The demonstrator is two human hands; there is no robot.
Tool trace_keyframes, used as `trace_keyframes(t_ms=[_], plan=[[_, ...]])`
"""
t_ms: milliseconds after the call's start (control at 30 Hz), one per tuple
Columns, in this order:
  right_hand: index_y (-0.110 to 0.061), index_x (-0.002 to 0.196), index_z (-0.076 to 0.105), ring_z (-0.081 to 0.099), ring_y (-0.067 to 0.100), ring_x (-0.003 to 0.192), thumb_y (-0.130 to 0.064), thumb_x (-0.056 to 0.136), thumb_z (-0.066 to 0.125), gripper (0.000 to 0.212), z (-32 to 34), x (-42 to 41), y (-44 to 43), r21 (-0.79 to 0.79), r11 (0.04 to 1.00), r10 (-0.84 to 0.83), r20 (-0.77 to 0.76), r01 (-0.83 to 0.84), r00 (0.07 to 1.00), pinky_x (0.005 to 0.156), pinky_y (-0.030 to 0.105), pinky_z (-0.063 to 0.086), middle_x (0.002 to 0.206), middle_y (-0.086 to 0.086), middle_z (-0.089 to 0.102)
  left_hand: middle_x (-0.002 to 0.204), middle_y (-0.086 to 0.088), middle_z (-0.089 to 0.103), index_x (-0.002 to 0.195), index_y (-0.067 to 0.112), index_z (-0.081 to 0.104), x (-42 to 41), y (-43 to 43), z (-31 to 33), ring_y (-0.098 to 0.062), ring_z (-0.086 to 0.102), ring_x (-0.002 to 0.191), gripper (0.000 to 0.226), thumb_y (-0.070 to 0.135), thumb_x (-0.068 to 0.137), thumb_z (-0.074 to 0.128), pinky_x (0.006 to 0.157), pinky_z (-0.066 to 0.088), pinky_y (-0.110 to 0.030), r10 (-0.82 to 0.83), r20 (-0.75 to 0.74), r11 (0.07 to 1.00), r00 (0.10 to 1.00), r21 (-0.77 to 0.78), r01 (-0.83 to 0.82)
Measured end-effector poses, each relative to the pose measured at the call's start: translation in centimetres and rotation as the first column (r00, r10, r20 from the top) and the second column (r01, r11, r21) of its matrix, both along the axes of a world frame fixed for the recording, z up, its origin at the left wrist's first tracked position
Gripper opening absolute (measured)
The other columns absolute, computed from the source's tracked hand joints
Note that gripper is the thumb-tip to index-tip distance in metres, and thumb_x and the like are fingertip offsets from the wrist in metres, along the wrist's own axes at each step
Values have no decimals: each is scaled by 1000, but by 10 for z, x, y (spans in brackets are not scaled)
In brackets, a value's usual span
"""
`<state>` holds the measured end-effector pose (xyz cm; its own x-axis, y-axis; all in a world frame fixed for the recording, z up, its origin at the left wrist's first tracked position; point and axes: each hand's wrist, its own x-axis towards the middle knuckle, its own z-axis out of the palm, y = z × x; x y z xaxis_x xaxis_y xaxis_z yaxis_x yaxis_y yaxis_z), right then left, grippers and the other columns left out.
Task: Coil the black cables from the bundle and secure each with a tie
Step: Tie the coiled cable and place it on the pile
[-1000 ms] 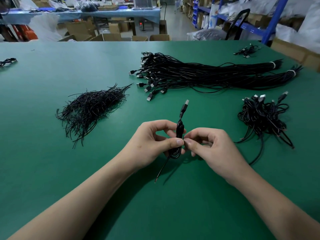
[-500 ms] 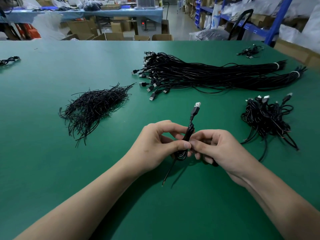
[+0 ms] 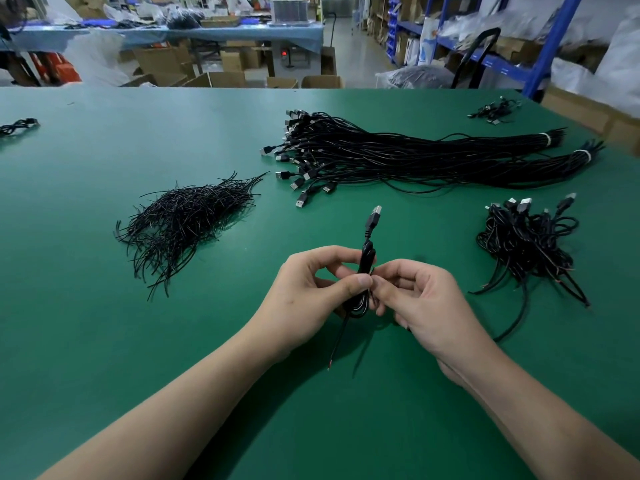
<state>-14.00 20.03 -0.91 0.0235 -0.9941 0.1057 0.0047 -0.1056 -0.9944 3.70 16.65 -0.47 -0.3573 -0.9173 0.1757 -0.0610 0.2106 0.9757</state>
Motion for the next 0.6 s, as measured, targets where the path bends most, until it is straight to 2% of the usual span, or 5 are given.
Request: trace_keyframes(t_ms=[167,233,300,433,600], plan=[[-16,83,71,65,11,62,-9,94,70,12,-5,-3,-3,-49,998,-44,-182,35,982,67,18,52,72,1,73,87,10,61,134,38,55,3,0,0,-20,70,59,46,15,95,66,66,59,-31,39,104,979,994,-205,-17],[-16,85,70,64,9,60,-12,95,68,11,-4,-4,-3,-21,999,-44,-176,41,983,60,12,48,73,1,74,93,11,62,139,38,48,9,-2,4,-9,66,57,54,3,99,55,65,52,-17,16,186,938,982,-343,50],[-14,88,69,62,7,59,-15,97,64,10,0,-6,-3,40,999,-27,-159,34,987,52,8,41,74,2,74,103,15,63,139,41,50,16,-6,8,-9,69,74,60,-3,99,52,76,56,-22,14,310,885,951,-446,133],[-8,94,66,61,5,57,-16,101,58,14,8,-7,0,97,995,40,-166,-24,985,50,8,39,72,1,73,111,16,62,146,44,48,23,-10,11,-9,65,84,63,8,97,62,71,57,-38,206,528,684,824,-680,265],[-7,100,67,49,-1,51,-16,101,58,12,10,-8,1,137,987,109,-202,-82,973,48,9,35,62,-8,61,105,10,69,131,37,67,23,-11,16,-13,63,78,43,21,92,71,56,53,-31,414,491,436,766,-846,307]])
